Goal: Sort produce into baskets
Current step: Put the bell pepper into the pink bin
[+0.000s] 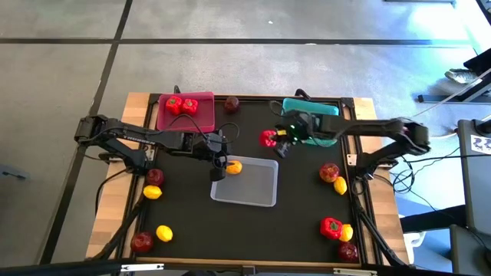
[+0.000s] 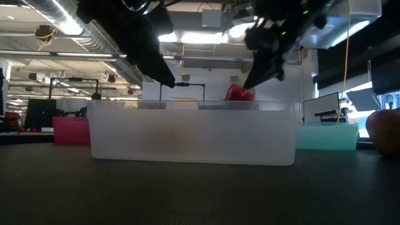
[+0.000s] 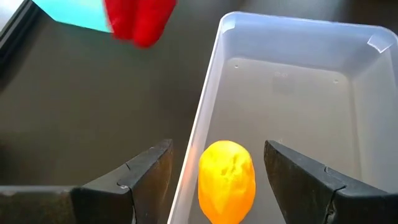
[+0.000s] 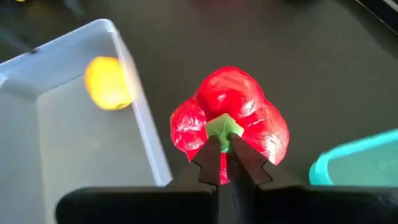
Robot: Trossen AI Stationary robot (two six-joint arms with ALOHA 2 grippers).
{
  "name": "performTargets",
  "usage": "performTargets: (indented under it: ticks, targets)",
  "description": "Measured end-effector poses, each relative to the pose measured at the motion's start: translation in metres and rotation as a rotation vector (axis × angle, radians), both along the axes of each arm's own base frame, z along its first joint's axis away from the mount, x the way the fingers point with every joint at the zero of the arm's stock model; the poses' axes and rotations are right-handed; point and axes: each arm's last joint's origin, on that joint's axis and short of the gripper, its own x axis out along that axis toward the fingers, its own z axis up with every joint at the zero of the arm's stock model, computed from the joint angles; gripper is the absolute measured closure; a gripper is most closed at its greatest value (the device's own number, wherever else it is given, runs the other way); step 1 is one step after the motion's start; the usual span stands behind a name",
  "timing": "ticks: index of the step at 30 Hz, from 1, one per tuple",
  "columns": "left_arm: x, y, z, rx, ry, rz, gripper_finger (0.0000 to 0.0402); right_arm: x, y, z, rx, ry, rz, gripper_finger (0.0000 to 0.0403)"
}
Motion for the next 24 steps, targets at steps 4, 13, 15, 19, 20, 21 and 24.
performTargets:
  ticks: [4, 13, 15, 19, 20, 21, 24]
  targets:
    - [0.001, 0.000, 0.001, 0.000, -0.018, 0.000, 0.0153, 0.022, -0.026, -0.004, 0.049, 0.026, 0.004, 0.0388]
    - [0.001, 0.000, 0.001, -0.001, -0.019, 0.001, 0.0153, 0.057, -0.059, -0.017, 0.105, 0.220, 0.027, 0.0388]
    - [0.002, 0.000, 0.002, -0.001, -0.025, 0.001, 0.0153, 0.062, -0.060, -0.022, 0.115, 0.238, 0.034, 0.0388]
    - [0.003, 0.000, 0.002, 0.000, -0.051, 0.001, 0.0153, 0.068, -0.061, -0.032, 0.113, 0.255, 0.052, 0.0388]
    - [0.003, 0.000, 0.002, 0.000, -0.050, 0.002, 0.0153, 0.069, -0.062, -0.035, 0.115, 0.259, 0.054, 0.0388]
    - [0.003, 0.000, 0.002, 0.000, -0.051, 0.001, 0.0153, 0.070, -0.062, -0.037, 0.116, 0.266, 0.057, 0.0388]
    - [0.003, 0.000, 0.002, -0.001, -0.053, 0.001, 0.0153, 0.072, -0.063, -0.040, 0.110, 0.264, 0.071, 0.0388]
